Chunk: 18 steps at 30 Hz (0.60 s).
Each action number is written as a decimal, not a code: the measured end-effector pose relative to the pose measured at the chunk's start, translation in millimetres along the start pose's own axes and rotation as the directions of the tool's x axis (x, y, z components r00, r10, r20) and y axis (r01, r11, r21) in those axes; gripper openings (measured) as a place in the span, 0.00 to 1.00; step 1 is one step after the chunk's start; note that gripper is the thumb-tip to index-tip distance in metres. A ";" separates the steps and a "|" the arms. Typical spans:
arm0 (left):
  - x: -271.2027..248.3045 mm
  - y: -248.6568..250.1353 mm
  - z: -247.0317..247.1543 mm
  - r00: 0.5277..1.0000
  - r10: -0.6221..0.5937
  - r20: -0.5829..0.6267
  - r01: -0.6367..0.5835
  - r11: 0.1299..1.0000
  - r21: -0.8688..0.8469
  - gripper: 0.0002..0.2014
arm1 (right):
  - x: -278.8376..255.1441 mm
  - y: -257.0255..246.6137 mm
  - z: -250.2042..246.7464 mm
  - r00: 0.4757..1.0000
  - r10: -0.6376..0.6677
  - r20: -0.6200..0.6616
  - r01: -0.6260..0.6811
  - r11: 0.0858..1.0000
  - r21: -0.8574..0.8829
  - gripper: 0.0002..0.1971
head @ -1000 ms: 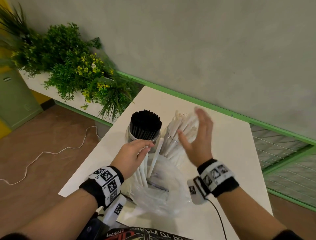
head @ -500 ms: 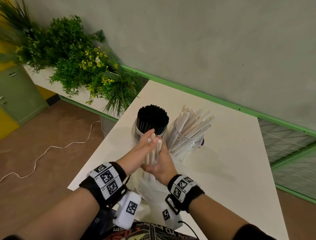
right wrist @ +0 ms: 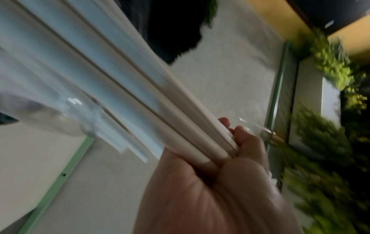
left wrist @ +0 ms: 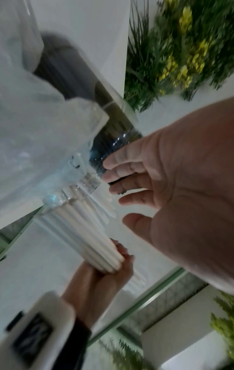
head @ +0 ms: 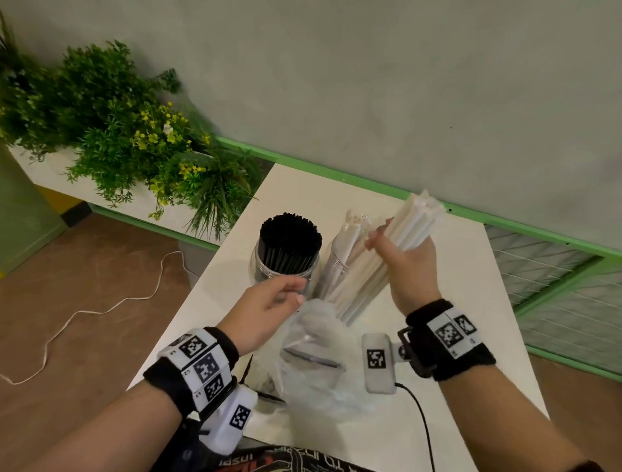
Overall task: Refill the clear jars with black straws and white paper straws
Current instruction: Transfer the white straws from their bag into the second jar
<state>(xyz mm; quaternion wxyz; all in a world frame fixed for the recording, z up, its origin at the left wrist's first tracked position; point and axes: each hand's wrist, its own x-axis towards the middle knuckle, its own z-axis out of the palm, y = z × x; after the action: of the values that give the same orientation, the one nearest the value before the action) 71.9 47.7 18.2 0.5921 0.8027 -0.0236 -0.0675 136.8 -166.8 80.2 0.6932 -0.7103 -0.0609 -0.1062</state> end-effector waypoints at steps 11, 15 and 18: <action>71.0 26.4 65.5 0.937 0.122 0.327 -0.296 0.772 0.562 0.30 | 66.8 -21.5 -13.1 0.953 -0.135 -0.272 0.147 0.989 0.025 0.14; 82.2 26.5 79.1 0.953 0.056 0.298 -0.260 0.659 0.706 0.31 | 78.8 -5.4 -10.7 0.958 -0.129 -0.258 0.114 0.991 -0.073 0.16; 82.4 31.1 77.3 0.962 0.057 0.266 -0.237 0.653 0.719 0.29 | 81.8 17.3 -8.9 0.979 -0.061 -0.194 0.027 0.984 -0.176 0.18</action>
<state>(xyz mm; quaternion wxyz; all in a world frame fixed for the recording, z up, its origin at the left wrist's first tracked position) 144.2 -44.5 18.8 0.2095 0.9568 -0.1796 -0.0915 219.6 -181.1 82.8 0.6293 -0.7518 0.0021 -0.1969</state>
